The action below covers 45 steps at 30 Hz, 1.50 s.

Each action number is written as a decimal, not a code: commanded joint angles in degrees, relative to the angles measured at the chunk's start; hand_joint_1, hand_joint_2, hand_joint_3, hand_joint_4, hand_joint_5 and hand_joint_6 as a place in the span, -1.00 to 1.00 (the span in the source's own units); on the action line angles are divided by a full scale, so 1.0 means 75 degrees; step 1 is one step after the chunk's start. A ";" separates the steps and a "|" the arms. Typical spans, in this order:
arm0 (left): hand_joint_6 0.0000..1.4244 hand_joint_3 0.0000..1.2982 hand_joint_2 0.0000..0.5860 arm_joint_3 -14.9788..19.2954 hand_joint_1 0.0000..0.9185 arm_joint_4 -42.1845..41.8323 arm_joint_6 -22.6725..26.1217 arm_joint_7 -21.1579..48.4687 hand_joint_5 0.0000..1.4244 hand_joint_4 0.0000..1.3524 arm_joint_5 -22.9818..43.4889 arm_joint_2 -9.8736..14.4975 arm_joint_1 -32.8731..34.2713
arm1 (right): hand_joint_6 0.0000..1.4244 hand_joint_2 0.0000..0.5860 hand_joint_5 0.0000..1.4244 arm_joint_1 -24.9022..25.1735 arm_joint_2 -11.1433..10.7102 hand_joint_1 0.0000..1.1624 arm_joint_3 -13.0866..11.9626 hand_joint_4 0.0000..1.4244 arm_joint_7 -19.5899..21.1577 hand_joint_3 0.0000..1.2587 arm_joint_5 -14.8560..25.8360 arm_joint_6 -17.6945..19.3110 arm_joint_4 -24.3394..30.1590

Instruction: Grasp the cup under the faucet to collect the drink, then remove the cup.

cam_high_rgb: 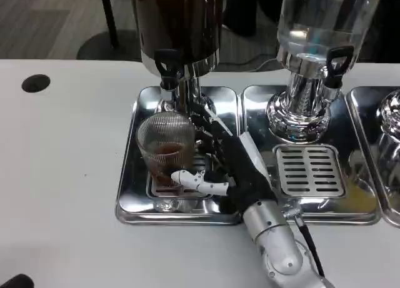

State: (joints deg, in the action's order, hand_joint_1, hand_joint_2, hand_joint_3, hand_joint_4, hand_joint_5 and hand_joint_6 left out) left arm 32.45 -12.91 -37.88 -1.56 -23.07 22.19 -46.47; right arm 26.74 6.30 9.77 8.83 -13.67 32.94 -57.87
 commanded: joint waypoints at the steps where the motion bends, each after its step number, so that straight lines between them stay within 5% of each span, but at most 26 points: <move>1: -1.00 -1.00 -0.98 -0.0022 -1.00 -0.0009 0.0008 0.0093 -1.00 -1.00 -0.0061 0.0046 -0.0020 | -0.69 -0.47 -0.74 0.0313 0.0341 0.75 0.0032 -0.84 -0.0005 -0.85 0.0061 -0.0015 -0.0023; 45: -1.00 -1.00 -0.98 -0.0310 -1.00 0.0278 0.0112 0.0041 -1.00 -1.00 -0.0269 0.0053 0.0181 | -0.77 -0.45 -0.73 0.0595 0.0566 0.72 0.0485 -0.73 0.0433 -0.74 -0.0005 -0.0698 0.0077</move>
State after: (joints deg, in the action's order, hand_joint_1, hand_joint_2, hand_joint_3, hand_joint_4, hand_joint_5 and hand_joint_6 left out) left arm 30.42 -11.12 -37.43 -1.57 -24.61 22.19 -44.93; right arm 28.87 6.17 13.54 11.17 -13.86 28.62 -57.92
